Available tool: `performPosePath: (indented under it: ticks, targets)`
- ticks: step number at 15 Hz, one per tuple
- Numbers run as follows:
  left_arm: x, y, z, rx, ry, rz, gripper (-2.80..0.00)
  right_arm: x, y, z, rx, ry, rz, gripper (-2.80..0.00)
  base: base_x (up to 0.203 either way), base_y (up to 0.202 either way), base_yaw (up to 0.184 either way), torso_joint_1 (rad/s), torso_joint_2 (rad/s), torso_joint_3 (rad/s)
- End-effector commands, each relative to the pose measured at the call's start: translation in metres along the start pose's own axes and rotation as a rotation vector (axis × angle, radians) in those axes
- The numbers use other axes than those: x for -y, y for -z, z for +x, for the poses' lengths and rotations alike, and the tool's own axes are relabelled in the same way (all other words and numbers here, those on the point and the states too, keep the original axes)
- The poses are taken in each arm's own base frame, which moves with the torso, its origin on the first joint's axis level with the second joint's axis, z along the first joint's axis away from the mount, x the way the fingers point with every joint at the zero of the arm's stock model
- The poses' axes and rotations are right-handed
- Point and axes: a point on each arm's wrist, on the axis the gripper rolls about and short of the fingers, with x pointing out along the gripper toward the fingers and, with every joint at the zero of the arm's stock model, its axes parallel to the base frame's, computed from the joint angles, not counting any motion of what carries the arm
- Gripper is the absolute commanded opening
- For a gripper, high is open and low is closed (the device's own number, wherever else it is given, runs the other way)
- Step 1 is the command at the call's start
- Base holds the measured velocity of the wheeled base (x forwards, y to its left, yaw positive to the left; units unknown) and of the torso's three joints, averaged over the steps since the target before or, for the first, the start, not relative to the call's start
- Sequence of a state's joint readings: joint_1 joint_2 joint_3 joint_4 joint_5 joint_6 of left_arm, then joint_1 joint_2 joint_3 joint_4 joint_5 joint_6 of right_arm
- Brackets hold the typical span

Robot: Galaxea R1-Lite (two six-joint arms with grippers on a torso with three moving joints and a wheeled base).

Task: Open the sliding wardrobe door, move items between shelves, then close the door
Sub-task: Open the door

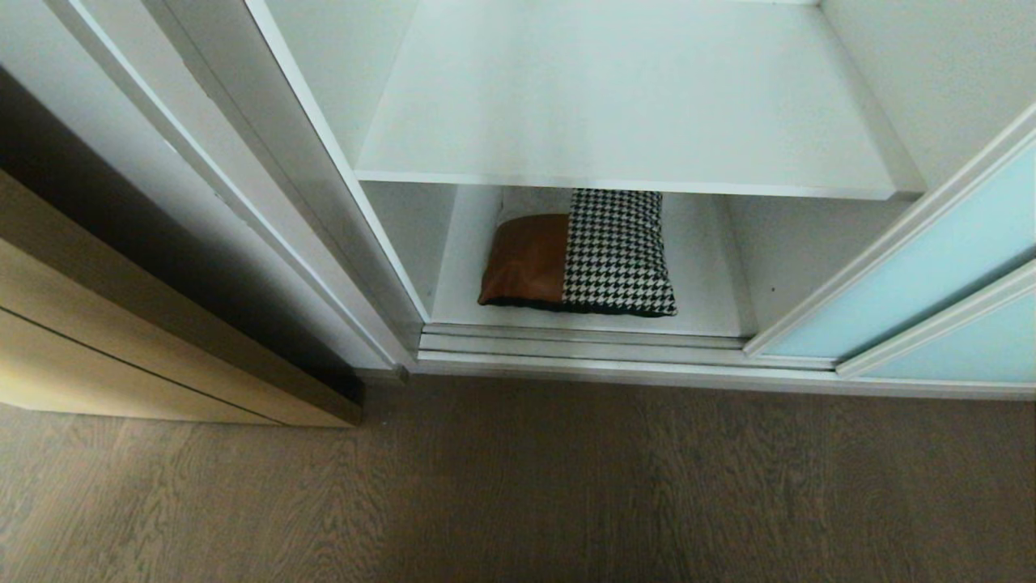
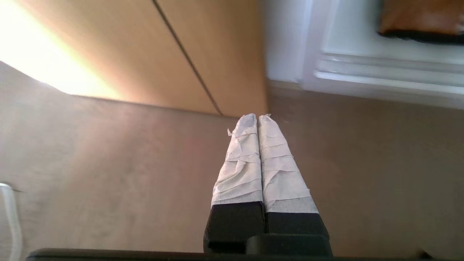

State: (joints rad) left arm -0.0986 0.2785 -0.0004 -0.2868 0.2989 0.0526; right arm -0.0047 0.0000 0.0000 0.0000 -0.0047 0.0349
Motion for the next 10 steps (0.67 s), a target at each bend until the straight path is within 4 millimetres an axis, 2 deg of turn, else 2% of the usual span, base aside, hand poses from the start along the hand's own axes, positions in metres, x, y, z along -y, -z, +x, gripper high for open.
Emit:
performPosePath:
  ticks: [1,5,8,10]
  targets:
    - [-0.001,-0.003,-0.001,0.015,-0.047,0.014,-2.80,0.000,0.000,0.000,0.000,0.000,0.000,-2.80,0.000,0.000,0.000,0.000,0.00,0.000]
    - [-0.003,0.009,-0.013,0.031,-0.113,0.051,-2.80,0.000,0.000,0.000,0.000,0.000,0.000,-2.80,0.000,0.000,0.000,0.000,0.00,0.000]
    - [-0.002,0.023,-0.029,0.017,0.002,0.013,-2.80,0.000,0.000,0.000,0.000,0.000,0.000,-2.80,0.000,0.000,0.000,0.000,0.00,0.000]
    - [0.000,0.024,-0.029,0.004,0.114,-0.047,-2.80,0.000,0.000,0.000,-0.001,0.000,0.000,-2.80,0.000,0.000,0.000,0.000,0.00,0.000]
